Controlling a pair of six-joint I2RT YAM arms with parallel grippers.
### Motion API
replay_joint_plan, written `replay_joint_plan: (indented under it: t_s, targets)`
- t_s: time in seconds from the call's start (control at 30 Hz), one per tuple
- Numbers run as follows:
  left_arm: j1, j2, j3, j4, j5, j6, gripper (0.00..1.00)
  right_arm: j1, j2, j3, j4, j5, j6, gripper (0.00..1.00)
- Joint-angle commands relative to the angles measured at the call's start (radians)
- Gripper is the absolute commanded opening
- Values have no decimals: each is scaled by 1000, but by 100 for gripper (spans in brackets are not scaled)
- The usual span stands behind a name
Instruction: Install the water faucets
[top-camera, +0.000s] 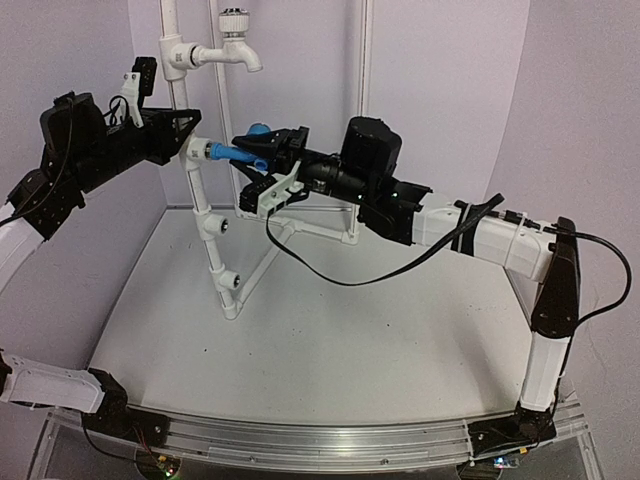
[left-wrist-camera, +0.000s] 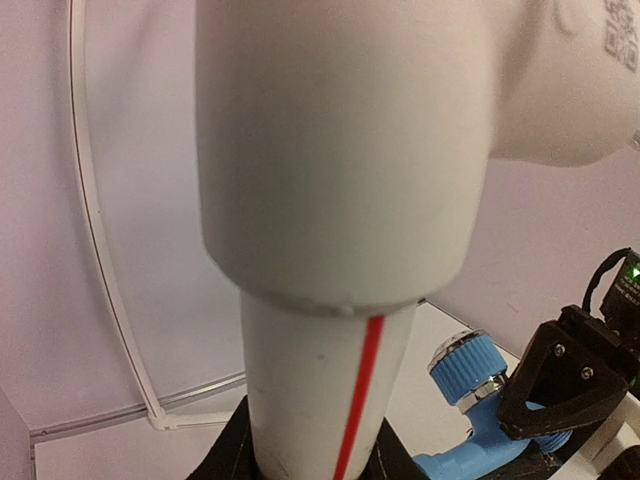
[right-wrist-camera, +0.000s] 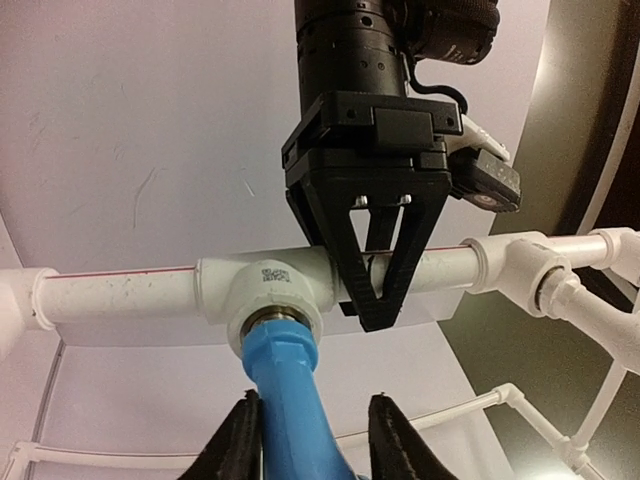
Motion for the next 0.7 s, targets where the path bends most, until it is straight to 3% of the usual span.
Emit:
replay_joint_plan:
  t_s: [0.0, 0.2, 0.3, 0.37, 0.5, 0.67]
  targets:
    - [-22, 26, -44, -223, 111, -181, 0, -5, -53, -7, -59, -16, 152, 27]
    - [-22, 33, -40, -224, 115, -179, 0, 4, -117, -15, -180, -105, 526, 8]
    - [-22, 38, -39, -223, 118, -179, 0, 4, -131, 4, -208, -173, 869, 0]
    - [-22, 43, -36, -223, 119, -177, 0, 4, -128, 16, -208, -219, 1080, 0]
    - [-22, 52, -25, -223, 117, -174, 0, 4, -77, 60, -49, -145, 1798, 0]
    - [-22, 62, -13, -223, 120, -175, 0, 3, 34, 210, -34, -52, 2518, 0]
